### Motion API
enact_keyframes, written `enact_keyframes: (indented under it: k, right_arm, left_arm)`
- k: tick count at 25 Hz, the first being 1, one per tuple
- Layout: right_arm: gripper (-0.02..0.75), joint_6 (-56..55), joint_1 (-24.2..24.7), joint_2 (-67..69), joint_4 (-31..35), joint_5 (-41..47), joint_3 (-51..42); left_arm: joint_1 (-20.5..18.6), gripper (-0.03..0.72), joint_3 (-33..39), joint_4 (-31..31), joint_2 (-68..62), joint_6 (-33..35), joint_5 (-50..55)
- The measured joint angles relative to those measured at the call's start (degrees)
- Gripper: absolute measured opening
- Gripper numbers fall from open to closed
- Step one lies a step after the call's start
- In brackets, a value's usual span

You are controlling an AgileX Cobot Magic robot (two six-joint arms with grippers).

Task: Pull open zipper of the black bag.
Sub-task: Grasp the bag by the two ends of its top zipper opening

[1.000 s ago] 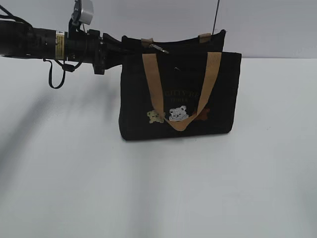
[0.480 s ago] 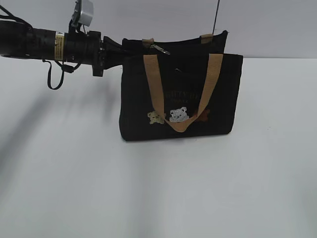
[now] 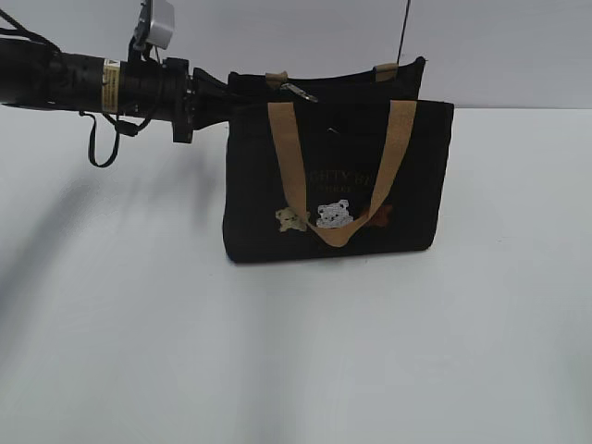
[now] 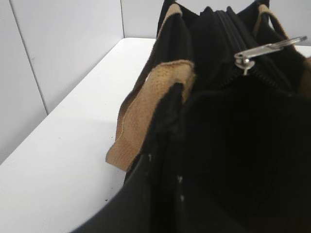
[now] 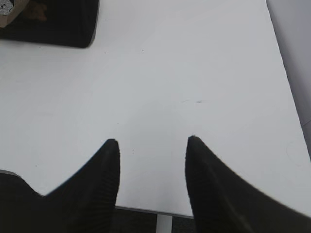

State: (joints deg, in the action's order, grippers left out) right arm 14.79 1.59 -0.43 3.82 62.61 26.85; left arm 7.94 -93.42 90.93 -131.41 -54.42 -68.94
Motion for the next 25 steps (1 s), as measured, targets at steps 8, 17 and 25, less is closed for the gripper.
enact_keyframes:
  k: [8,17,25]
  right_arm:
    - [0.340,0.1,0.0,0.0,0.0,0.0,0.0]
    - [0.275,0.1,0.0,17.6,1.1,-5.5,5.8]
    - [0.273,3.8,0.0,38.6,6.1,-14.2,16.4]
  left_arm:
    - [0.0,0.027,0.0,0.0,0.0,0.0,0.0]
    - [0.0,0.027,0.0,0.0,0.0,0.0,0.0]
    - [0.0,0.027,0.0,0.0,0.0,0.0,-0.1]
